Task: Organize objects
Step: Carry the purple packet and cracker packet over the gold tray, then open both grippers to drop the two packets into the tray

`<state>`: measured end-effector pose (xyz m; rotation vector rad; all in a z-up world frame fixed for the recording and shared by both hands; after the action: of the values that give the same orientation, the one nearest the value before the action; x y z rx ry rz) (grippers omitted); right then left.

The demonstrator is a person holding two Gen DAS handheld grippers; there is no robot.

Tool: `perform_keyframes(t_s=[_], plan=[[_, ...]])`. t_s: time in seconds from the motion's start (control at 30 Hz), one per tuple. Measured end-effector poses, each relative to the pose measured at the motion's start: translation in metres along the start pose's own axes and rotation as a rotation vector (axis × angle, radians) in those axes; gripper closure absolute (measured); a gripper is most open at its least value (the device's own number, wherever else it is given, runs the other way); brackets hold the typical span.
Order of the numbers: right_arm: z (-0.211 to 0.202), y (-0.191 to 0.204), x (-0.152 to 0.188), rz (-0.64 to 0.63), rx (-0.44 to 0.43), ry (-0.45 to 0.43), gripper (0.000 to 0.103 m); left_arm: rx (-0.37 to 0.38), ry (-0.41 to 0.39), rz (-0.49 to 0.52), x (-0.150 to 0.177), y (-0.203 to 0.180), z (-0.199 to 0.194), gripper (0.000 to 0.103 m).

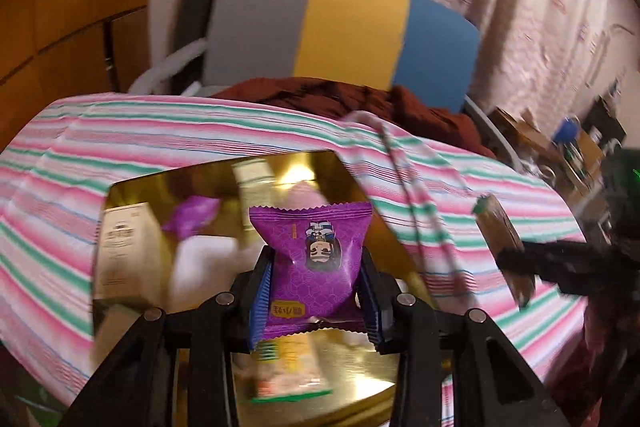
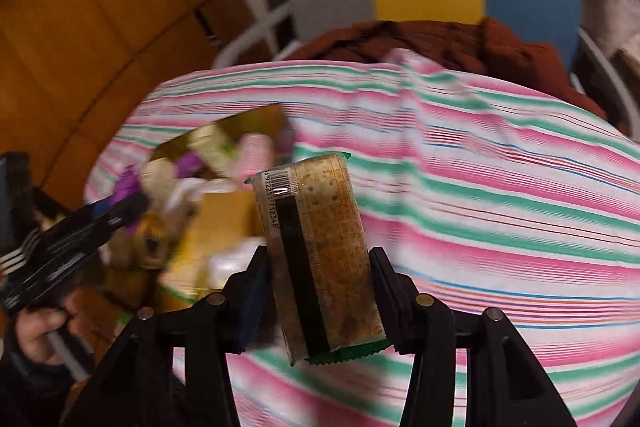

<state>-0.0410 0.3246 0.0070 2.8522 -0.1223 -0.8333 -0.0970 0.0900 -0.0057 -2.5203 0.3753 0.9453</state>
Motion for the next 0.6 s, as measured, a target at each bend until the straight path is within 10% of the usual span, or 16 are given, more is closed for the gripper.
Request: perform_keyframes(t_s=[0.6], plan=[[0.05, 0.11, 0.02, -0.121, -0.084, 0.07, 0.053, -0.078, -0.032, -0.07, -0.006, 0.046, -0.001, 0.064]])
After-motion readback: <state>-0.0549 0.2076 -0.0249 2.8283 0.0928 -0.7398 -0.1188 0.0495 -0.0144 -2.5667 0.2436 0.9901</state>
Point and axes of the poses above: each gripper's, at about its wrist camera, not at the fingertips, and z roughly the way its jaws point, y to its left, x to its underside, the point moved 1 cm from there along z, roughly the way its jaws point, and after that the axes turned 7 degrees about x, right-handed, at the moved point
